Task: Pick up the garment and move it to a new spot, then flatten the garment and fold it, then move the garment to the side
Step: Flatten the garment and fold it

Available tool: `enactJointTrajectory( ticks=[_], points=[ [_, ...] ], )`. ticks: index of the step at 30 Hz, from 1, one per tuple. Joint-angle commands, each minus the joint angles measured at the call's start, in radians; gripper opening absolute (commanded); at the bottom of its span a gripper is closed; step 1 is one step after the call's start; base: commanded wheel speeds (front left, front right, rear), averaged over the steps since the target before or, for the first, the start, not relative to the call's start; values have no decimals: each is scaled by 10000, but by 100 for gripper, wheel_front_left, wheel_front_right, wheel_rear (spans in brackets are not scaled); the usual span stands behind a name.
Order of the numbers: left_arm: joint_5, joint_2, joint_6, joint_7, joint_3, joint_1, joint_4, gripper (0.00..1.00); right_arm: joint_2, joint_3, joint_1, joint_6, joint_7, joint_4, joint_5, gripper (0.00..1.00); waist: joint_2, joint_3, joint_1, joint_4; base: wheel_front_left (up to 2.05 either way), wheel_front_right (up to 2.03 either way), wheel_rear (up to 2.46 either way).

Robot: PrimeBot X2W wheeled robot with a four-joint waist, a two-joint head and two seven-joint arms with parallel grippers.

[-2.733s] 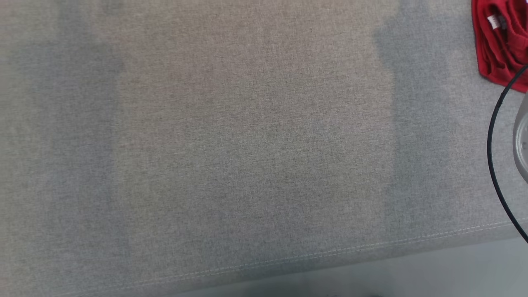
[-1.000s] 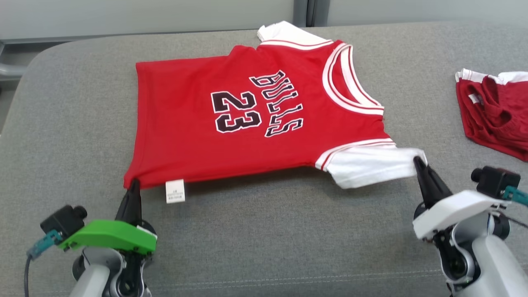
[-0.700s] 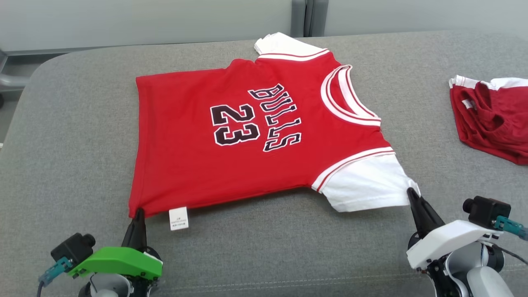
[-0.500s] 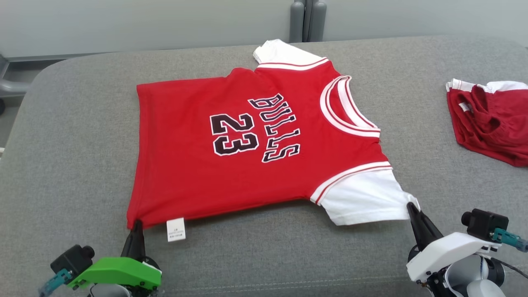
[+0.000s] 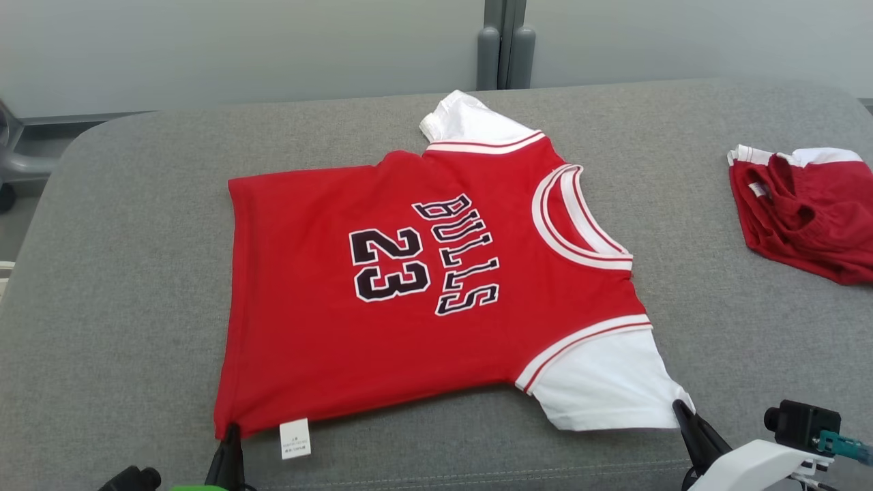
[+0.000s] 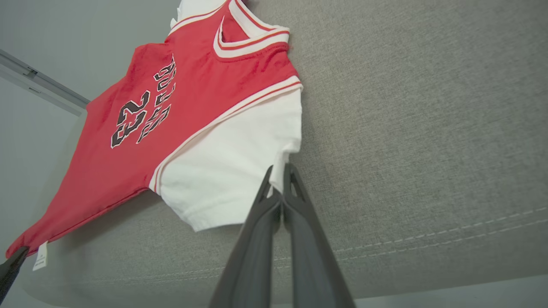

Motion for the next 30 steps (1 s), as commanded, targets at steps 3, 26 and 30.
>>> enactJointTrajectory(
  ticks=[3,26,30],
  points=[
    [50,94,176,-35,53,593,-390,0,36,-125,446,-12,195,-309,86,0,0,-203,1,9,0,0,0],
    [-1134,-407,417,701,368,581,-1724,0,140,-169,-240,-9,440,-598,328,0,0,-348,1,205,0,0,0],
    [-1468,-567,546,862,576,218,-1912,0,155,-289,-802,-9,453,-368,337,0,0,-207,1,280,0,0,0]
  ],
)
